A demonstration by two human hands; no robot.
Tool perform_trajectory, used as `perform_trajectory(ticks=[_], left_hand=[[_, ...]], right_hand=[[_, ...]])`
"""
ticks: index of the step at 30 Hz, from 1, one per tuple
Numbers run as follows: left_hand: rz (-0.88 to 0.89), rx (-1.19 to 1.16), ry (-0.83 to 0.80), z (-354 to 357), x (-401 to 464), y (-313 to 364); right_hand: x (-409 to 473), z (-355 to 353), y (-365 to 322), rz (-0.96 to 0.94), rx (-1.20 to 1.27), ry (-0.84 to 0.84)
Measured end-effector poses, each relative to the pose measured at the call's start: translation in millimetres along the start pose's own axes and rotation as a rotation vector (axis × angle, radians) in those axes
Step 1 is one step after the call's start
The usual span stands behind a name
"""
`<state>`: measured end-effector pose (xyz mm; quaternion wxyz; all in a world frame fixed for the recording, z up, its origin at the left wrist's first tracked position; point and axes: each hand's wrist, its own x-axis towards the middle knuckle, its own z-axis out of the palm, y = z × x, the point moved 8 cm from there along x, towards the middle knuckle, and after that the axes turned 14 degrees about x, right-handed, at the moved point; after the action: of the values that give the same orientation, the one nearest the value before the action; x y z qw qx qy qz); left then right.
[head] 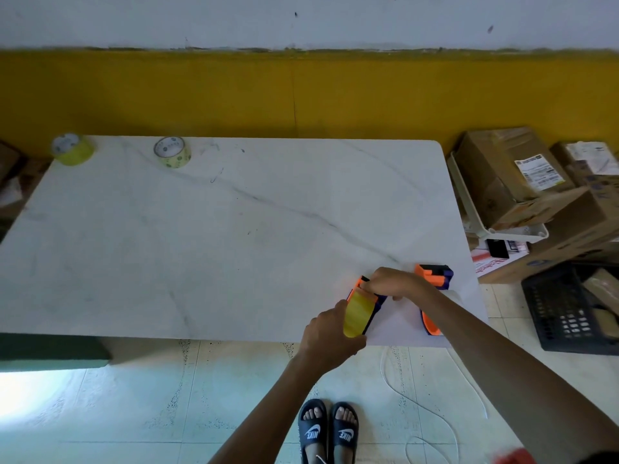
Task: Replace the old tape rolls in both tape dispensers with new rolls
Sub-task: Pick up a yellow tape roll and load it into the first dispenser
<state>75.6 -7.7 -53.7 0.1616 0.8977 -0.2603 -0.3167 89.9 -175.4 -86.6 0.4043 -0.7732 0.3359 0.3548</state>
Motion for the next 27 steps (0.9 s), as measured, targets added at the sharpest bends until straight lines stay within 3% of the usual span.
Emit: perform_trajectory(ticks=[6, 10, 14, 21, 27], left_hand=[[0.023, 0.018, 0.024, 0, 0, 0], [0.024, 0.039, 0.043, -1, 0, 0], [0.017, 0.053, 0.049, -2, 1, 0], [-0.016, 0.062, 0.069, -8, 4, 4], [-0.014, 0.149, 0.082, -8, 7, 5]], right_hand=[[0, 0, 5, 0.061, 0.034, -0.076], [5, -3, 13, -0.029, 0.14, -0.079], [6, -13, 10, -0.285, 0.101, 0.132], [14, 1, 2, -0.286, -0.132, 0.373], [13, -9, 10, -0.3, 0.093, 0.448]])
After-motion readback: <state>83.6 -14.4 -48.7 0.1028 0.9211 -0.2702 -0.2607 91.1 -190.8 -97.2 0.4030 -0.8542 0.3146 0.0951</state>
